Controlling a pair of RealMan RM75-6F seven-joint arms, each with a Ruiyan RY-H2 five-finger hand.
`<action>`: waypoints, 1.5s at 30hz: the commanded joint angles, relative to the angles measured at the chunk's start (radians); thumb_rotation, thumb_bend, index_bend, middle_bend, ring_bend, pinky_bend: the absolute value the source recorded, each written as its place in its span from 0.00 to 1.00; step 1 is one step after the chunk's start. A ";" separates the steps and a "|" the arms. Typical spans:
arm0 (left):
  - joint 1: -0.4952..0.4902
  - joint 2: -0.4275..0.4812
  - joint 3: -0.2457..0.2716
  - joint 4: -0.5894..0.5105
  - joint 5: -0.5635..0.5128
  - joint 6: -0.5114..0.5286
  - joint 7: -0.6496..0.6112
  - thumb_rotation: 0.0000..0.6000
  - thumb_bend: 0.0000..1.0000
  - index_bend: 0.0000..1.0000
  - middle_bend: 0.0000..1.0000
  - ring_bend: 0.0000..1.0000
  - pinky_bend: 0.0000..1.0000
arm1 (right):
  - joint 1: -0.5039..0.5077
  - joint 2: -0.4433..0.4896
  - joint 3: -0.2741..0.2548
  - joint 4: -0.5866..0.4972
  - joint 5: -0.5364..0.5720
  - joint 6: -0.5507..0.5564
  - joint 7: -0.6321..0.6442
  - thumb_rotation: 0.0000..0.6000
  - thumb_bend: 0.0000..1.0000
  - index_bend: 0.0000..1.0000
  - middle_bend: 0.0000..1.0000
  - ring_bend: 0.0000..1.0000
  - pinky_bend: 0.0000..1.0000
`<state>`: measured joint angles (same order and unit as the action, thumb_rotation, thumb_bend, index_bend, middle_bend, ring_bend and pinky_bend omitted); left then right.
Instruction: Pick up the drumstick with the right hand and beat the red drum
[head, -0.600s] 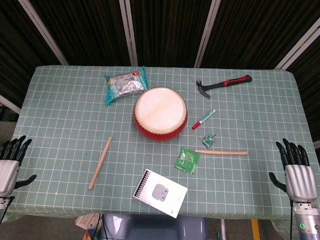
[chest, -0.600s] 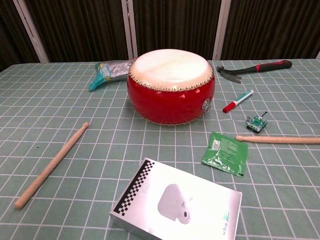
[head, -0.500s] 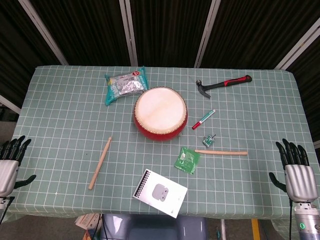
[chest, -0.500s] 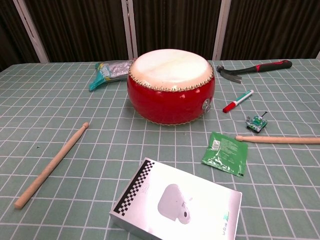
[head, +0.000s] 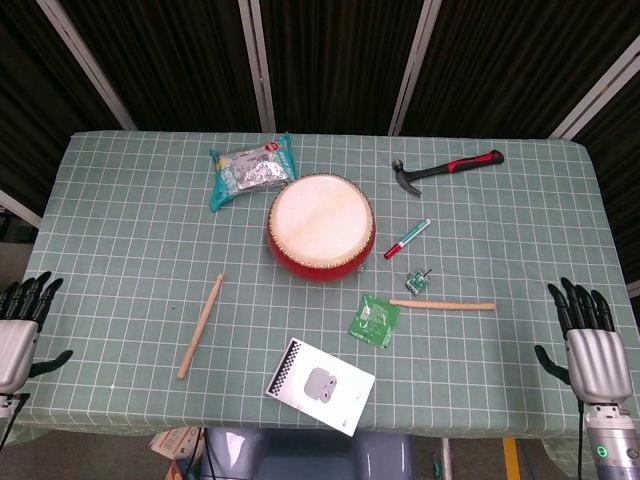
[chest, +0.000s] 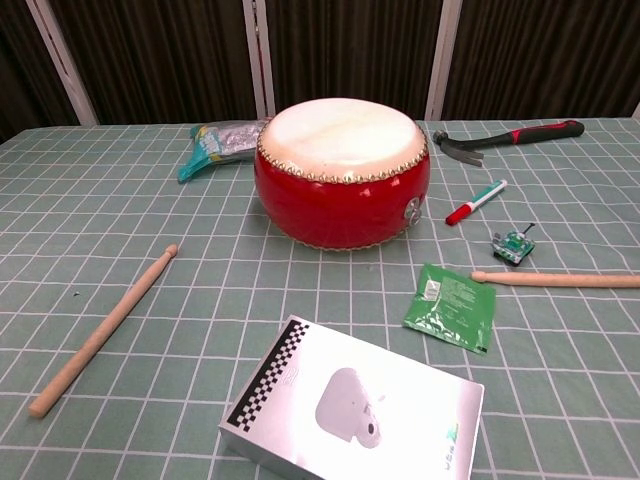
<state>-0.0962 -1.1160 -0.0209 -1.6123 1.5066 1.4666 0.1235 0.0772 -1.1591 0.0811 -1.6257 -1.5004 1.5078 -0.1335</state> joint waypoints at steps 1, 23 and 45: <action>0.001 0.000 0.001 -0.002 0.006 0.004 -0.001 1.00 0.00 0.00 0.00 0.00 0.00 | 0.011 -0.010 0.019 -0.018 -0.004 0.010 0.010 1.00 0.29 0.00 0.12 0.19 0.23; -0.009 0.014 0.017 0.002 0.029 -0.016 -0.046 1.00 0.00 0.00 0.00 0.00 0.00 | 0.280 -0.244 0.133 0.004 0.362 -0.334 -0.330 1.00 0.30 0.46 1.00 1.00 1.00; -0.016 0.024 0.020 -0.010 0.022 -0.038 -0.077 1.00 0.00 0.00 0.00 0.00 0.00 | 0.368 -0.349 0.133 0.154 0.535 -0.419 -0.379 1.00 0.34 0.47 1.00 1.00 1.00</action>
<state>-0.1126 -1.0922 -0.0008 -1.6220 1.5281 1.4284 0.0474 0.4403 -1.5026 0.2146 -1.4797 -0.9711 1.0924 -0.5145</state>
